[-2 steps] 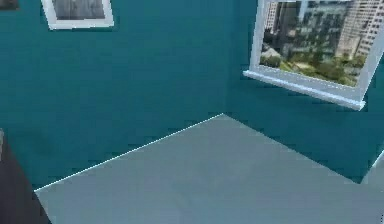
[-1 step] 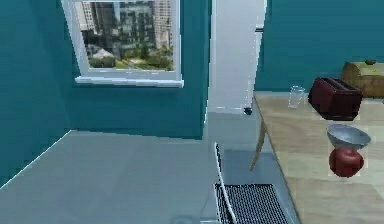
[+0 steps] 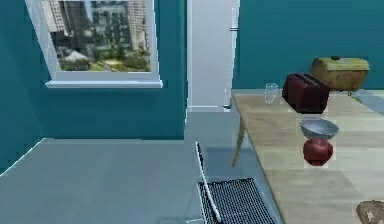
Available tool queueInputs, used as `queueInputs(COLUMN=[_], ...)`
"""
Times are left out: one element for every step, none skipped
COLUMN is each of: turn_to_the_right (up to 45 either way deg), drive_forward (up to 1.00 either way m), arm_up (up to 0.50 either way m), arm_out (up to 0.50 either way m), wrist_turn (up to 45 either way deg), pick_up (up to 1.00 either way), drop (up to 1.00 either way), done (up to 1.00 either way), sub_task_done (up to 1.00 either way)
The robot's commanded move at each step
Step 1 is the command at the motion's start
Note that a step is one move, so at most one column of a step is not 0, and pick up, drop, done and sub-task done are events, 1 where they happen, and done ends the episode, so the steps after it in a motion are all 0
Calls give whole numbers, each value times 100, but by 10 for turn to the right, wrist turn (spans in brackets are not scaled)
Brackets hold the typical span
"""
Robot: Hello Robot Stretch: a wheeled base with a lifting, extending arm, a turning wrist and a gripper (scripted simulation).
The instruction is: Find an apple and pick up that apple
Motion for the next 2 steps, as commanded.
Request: queueInputs(turn_to_the_right=[0, -390], drive_forward=[25, 0], arm_up=[0, 0], arm_out=[0, 0], wrist_turn=[0, 0], pick_up=[0, 0], drop=[0, 0], done=[0, 0], sub_task_done=[0, 0])
